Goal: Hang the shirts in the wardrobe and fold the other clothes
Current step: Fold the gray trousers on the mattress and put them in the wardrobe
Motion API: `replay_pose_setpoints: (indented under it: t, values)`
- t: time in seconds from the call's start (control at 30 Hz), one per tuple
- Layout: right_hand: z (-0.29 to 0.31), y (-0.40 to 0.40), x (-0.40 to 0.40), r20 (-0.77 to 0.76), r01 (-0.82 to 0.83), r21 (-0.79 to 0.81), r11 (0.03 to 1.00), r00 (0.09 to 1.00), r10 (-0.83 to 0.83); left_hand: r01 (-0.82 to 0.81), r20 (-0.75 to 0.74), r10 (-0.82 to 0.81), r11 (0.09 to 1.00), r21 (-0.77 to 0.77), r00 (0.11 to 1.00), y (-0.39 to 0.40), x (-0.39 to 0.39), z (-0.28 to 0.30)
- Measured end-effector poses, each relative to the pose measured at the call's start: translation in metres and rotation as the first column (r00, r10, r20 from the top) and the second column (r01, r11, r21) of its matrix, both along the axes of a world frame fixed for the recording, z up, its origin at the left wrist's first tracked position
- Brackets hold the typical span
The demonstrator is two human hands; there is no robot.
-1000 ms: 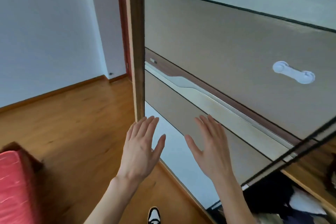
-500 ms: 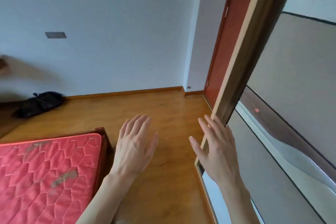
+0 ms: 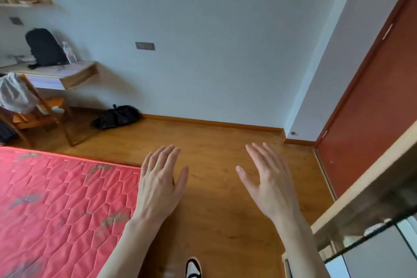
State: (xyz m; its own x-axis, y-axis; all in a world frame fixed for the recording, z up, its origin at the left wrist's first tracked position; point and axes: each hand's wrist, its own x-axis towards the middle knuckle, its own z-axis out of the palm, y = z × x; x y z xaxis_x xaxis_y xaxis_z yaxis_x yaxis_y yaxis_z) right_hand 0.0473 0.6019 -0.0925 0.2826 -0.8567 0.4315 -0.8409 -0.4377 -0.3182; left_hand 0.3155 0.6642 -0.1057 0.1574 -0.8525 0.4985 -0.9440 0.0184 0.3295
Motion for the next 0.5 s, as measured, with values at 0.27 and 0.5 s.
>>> replay_pose_setpoints:
  t: [0.27,0.5]
  values:
    - [0.018,-0.142,0.083,-0.011,-0.108,-0.021,0.994,0.994,0.108,-0.146,-0.039,0.144,0.988,-0.045,0.989,-0.116,0.072,-0.002]
    - [0.041,-0.26,0.153,0.025,-0.129,-0.069,0.989,0.991,0.131,-0.162,-0.028,0.16,0.982,-0.096,0.987,-0.232,0.13,0.014]
